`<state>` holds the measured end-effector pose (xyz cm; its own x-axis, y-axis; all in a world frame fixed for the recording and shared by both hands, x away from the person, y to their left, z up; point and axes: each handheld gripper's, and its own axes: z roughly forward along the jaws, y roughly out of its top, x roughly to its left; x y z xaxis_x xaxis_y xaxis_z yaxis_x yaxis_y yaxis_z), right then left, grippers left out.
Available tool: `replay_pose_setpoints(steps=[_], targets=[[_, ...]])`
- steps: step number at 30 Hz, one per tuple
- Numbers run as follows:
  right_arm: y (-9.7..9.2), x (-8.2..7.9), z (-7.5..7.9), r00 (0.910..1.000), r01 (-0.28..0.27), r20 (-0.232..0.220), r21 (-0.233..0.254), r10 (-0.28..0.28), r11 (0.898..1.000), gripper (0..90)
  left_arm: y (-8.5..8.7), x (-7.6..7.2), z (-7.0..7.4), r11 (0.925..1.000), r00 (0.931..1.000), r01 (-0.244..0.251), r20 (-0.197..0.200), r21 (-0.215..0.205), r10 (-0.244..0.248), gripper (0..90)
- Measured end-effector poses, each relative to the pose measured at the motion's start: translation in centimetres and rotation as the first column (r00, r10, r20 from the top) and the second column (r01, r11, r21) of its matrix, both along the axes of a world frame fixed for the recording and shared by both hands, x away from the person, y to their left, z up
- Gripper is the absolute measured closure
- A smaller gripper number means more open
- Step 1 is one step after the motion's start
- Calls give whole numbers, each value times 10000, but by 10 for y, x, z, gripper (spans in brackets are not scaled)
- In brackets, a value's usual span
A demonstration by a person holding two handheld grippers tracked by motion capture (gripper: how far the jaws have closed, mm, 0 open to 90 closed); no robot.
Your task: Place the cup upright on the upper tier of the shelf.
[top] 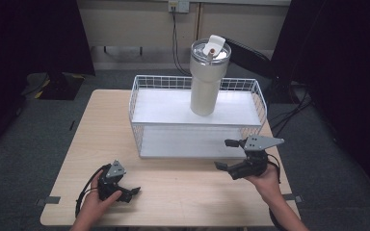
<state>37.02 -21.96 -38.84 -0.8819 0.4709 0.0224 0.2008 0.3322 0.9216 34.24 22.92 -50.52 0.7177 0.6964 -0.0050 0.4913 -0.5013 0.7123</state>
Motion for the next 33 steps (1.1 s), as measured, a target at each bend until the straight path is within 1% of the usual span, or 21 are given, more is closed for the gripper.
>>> replay_pose_setpoints(steps=[6,12,16,23,33], targets=[[0,-2,-12,9999,-76,-91,-25,76,10000,104,0,0,0,10000,10000,0,0,-1,0,0],[-2,-5,-26,9994,-114,-321,8,114,9999,103,0,0,0,10000,10000,3,4,-3,-3,0],[-3,-7,-35,9988,-172,-465,-114,166,9998,103,0,0,0,10000,10000,-1,0,-3,1,0],[-5,-11,-51,9975,-91,-708,-287,71,9995,103,0,0,0,10000,10000,0,0,-2,0,0],[-11,-14,-69,9956,12,-938,-410,-50,9992,103,0,0,0,10000,10000,19,-13,8,-19,0]])
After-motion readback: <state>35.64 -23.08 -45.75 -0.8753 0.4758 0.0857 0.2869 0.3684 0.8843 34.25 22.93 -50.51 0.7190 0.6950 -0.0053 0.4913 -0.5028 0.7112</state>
